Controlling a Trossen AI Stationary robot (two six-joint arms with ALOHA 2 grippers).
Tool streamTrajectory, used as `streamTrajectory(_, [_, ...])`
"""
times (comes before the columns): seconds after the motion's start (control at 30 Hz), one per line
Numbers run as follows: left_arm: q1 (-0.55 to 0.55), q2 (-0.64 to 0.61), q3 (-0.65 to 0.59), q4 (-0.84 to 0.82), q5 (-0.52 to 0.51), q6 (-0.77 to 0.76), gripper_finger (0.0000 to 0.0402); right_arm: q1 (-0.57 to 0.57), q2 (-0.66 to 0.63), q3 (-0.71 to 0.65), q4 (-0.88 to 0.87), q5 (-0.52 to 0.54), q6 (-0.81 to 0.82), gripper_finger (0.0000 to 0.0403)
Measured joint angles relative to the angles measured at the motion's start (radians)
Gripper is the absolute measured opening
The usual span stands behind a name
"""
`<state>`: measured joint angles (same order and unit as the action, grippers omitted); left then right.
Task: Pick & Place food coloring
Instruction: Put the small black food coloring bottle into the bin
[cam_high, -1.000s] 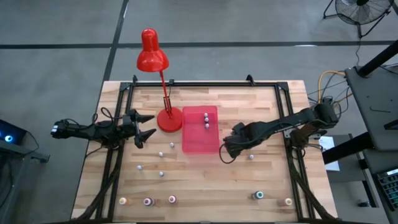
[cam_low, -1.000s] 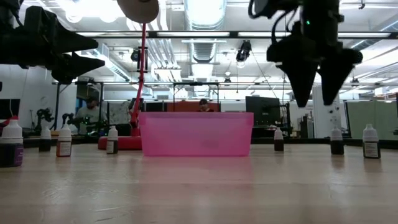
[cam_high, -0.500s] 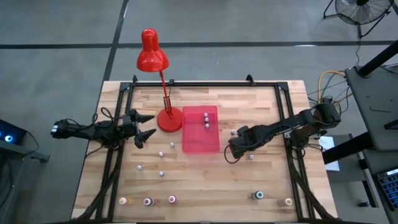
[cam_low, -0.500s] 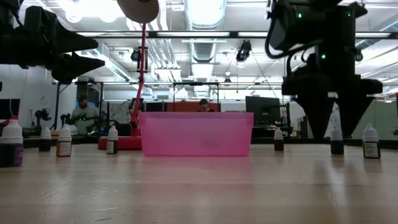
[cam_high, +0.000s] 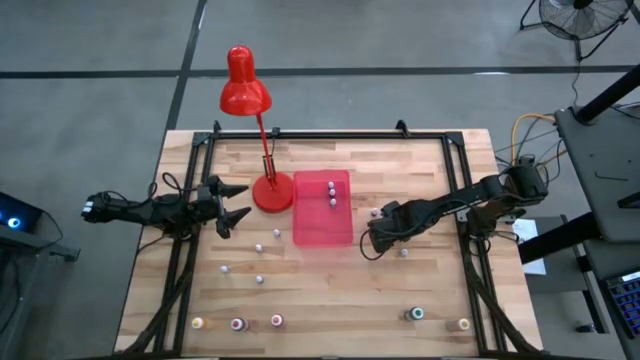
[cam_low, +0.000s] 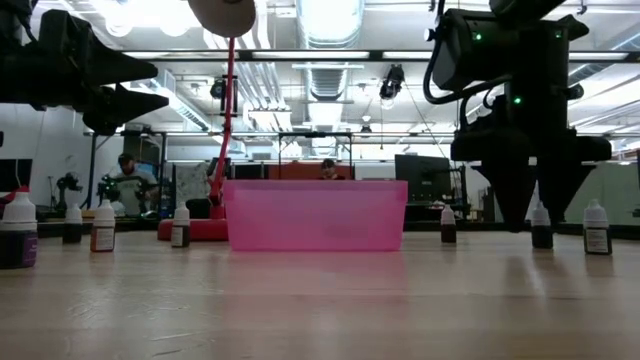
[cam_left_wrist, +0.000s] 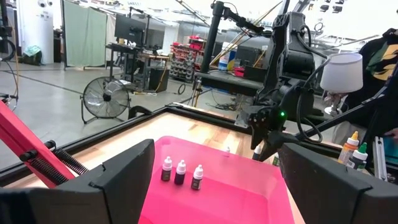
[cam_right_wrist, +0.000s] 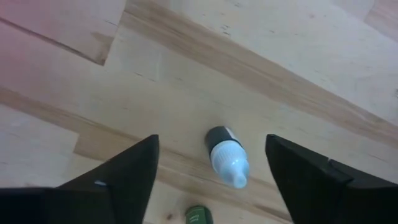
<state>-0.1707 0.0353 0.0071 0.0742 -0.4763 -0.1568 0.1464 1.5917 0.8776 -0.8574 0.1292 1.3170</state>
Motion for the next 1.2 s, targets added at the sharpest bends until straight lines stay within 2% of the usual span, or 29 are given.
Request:
streamTrajectory(0.67, [0.000, 0.000, 0.000, 0.000, 0.000, 0.000, 0.0314, -0.003, 0.001, -0.008, -0.002, -0.008, 0.037, 0.0060])
streamTrajectory(0.77, [0.000, 0.000, 0.000, 0.000, 0.000, 0.000, 0.0314, -0.003, 0.002, 0.014, -0.027, -0.007, 0.028, 0.0054])
streamTrajectory(0.9, [0.000, 0.000, 0.000, 0.000, 0.000, 0.000, 0.0314, -0.003, 0.002, 0.094, -0.107, -0.006, -0.020, 0.0064])
streamTrajectory(1.2, [0.000, 0.000, 0.000, 0.000, 0.000, 0.000, 0.0314, -0.004, 0.006, 0.390, -0.308, 0.001, -0.175, 0.0065])
